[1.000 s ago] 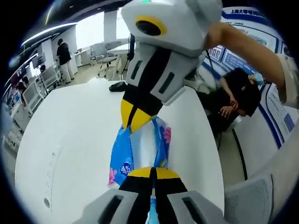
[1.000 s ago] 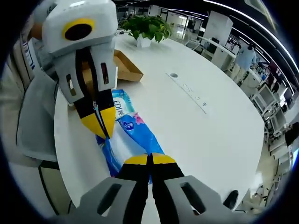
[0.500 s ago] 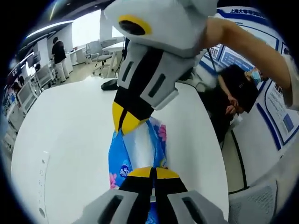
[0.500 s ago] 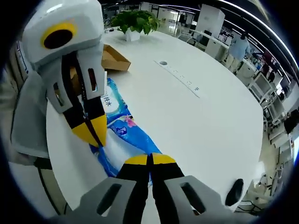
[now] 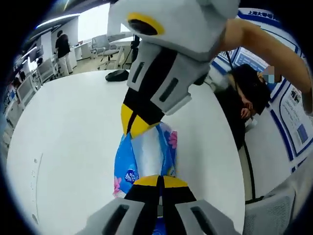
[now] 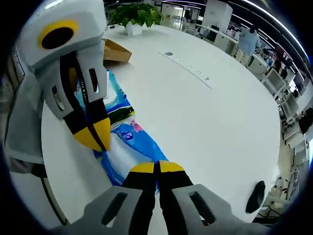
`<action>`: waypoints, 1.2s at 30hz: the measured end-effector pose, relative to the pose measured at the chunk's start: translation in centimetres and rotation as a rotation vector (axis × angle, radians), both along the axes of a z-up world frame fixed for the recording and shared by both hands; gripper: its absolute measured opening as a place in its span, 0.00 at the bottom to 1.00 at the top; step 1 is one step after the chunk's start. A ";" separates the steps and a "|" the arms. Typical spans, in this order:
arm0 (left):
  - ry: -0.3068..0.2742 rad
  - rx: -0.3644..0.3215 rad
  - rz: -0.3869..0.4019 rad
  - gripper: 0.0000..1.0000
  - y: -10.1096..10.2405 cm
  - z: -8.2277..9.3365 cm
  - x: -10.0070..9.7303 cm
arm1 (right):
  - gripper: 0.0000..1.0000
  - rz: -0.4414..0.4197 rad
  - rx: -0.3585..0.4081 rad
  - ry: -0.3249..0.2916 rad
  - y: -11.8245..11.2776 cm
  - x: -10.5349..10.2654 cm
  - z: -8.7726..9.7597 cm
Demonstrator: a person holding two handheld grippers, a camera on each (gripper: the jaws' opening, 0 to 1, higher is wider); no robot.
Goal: Operate the shoe box by opening the lid, removing the specified soft item, and placing it in the target area until the item is outside and the box remains undamaged.
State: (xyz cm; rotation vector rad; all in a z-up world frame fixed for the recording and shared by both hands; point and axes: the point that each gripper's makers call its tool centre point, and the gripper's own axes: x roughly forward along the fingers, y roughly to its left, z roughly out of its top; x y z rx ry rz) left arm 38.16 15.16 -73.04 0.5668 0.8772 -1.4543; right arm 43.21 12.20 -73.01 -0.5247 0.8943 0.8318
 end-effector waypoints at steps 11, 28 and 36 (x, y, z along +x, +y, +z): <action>-0.007 -0.008 -0.004 0.00 -0.1 -0.2 -0.1 | 0.00 0.000 -0.022 -0.012 0.3 0.5 -0.3; -0.076 -0.016 -0.019 0.15 0.7 1.5 -0.1 | 0.13 -0.015 -0.039 -0.034 -0.1 -0.3 0.7; -0.103 -0.015 0.000 0.23 2.1 3.0 0.2 | 0.22 -0.018 -0.042 -0.053 0.0 -1.3 2.1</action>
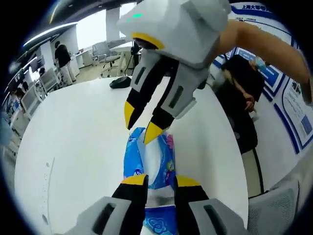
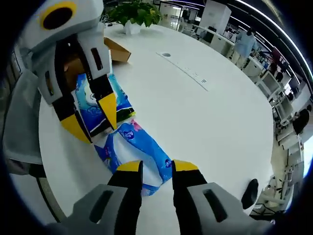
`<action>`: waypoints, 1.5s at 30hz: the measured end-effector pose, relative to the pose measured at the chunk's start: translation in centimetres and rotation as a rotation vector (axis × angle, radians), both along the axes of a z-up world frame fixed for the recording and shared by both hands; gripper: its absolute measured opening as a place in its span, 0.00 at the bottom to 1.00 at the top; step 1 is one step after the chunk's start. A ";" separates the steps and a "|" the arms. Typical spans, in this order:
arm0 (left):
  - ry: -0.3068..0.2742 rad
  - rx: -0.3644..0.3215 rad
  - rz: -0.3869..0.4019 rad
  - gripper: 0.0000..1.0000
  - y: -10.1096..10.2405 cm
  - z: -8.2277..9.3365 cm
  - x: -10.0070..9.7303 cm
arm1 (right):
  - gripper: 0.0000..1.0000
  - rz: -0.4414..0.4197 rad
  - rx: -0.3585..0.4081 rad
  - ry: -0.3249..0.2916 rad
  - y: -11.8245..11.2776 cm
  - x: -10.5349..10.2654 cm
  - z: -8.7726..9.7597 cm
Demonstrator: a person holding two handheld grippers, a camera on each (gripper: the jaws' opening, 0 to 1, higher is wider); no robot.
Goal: Operate the shoe box by opening the lid, removing the specified soft item, and placing it in the target area until the item is outside and the box remains undamaged.
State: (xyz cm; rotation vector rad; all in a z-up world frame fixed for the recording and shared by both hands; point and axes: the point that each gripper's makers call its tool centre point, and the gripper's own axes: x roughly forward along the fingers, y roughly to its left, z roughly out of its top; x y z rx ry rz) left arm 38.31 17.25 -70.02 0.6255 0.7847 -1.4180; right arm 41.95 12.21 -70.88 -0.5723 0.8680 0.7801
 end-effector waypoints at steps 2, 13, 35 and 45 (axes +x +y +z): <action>-0.004 -0.001 0.009 0.27 0.5 0.4 0.0 | 0.23 -0.001 0.003 -0.006 0.2 -0.3 0.6; -0.018 -0.018 0.081 0.35 4.0 2.7 0.1 | 0.34 -0.005 0.015 -0.027 0.9 -2.2 2.9; -0.073 -0.120 0.252 0.55 14.4 7.7 -0.8 | 0.57 -0.006 0.080 -0.069 5.2 -6.4 7.2; -0.089 -0.186 0.380 0.61 20.2 10.2 -0.9 | 0.61 0.064 0.129 -0.064 9.7 -8.3 9.2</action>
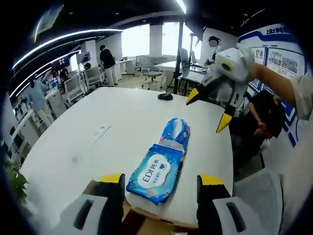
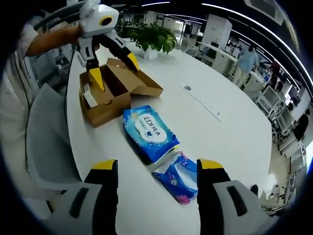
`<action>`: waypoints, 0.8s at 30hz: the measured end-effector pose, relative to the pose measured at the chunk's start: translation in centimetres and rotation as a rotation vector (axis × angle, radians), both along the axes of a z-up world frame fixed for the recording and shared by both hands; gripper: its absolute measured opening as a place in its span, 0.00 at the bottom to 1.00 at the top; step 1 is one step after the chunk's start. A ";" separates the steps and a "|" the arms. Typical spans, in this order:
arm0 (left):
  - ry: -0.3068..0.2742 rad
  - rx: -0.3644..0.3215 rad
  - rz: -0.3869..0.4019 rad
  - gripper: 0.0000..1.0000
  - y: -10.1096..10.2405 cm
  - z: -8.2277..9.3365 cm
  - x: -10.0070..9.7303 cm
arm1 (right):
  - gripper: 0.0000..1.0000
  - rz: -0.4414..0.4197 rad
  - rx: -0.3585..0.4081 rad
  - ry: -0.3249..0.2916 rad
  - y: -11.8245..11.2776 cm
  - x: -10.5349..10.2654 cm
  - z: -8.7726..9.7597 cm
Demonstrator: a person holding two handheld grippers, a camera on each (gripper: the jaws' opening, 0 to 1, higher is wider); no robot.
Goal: Operate the shoe box by opening the lid, removing the specified soft item, and placing it in the target area until the item is outside and the box remains undamaged.
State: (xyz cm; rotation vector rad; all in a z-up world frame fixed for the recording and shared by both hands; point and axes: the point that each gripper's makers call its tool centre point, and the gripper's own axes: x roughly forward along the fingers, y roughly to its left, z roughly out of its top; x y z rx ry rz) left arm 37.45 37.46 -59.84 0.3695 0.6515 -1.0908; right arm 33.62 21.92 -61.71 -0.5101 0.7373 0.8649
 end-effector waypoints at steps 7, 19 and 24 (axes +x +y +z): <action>-0.011 -0.030 0.085 0.62 4.3 1.2 -0.6 | 0.62 0.063 0.008 -0.002 3.0 -0.9 0.4; -0.044 -0.022 0.195 0.65 11.5 1.3 -2.9 | 0.62 0.177 0.029 0.001 8.7 -1.6 0.2; -0.050 -0.041 0.247 0.68 14.3 1.3 -3.9 | 0.61 0.223 0.035 0.005 10.8 -1.7 -0.2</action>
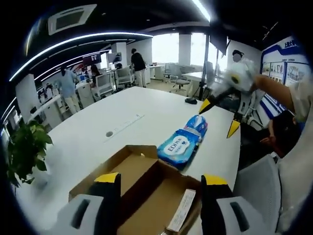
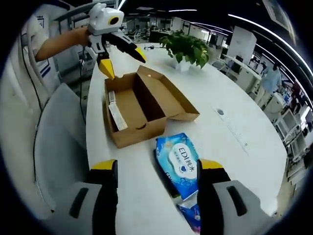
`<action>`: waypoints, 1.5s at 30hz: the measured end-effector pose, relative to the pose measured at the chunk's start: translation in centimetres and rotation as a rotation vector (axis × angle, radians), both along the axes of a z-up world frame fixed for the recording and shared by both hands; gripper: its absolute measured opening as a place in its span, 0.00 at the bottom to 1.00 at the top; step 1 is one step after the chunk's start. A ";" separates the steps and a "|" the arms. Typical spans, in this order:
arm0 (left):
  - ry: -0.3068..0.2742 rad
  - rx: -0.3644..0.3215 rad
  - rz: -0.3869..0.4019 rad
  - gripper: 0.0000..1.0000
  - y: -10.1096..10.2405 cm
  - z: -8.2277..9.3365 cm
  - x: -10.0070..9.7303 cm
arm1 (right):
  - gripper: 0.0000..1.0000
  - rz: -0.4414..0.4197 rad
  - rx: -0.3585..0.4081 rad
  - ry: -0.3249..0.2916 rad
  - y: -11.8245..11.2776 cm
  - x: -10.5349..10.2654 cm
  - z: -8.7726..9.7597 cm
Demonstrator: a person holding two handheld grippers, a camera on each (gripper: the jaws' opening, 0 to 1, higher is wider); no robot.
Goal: Operate the shoe box by opening the lid, removing the specified soft item, and placing it in the target area until the item is outside and the box remains undamaged.
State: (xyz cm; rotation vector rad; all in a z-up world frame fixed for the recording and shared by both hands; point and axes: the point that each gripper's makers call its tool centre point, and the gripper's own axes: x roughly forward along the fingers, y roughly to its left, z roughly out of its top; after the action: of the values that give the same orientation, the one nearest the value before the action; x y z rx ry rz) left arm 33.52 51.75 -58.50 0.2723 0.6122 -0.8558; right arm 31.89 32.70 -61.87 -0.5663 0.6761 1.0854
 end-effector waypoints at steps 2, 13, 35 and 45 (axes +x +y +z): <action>0.000 -0.002 0.019 0.70 1.3 -0.3 -0.4 | 0.60 0.022 0.001 0.007 0.9 -0.1 -0.3; -0.014 0.003 0.131 0.82 7.3 -1.7 -2.9 | 0.54 0.191 -0.018 0.031 5.8 -0.9 -1.9; 0.004 -0.007 0.334 0.89 14.5 -4.9 -5.8 | 0.45 0.400 -0.076 0.060 13.3 -2.0 -6.4; 0.055 -0.044 0.445 0.72 16.3 -7.1 -6.6 | 0.42 0.455 -0.118 0.078 14.7 -2.3 -8.6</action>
State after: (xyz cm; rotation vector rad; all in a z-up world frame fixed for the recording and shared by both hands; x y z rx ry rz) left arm 26.90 68.06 -65.63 0.0660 0.6722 -0.4477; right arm 29.57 47.43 -70.47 -0.8078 0.7002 1.5034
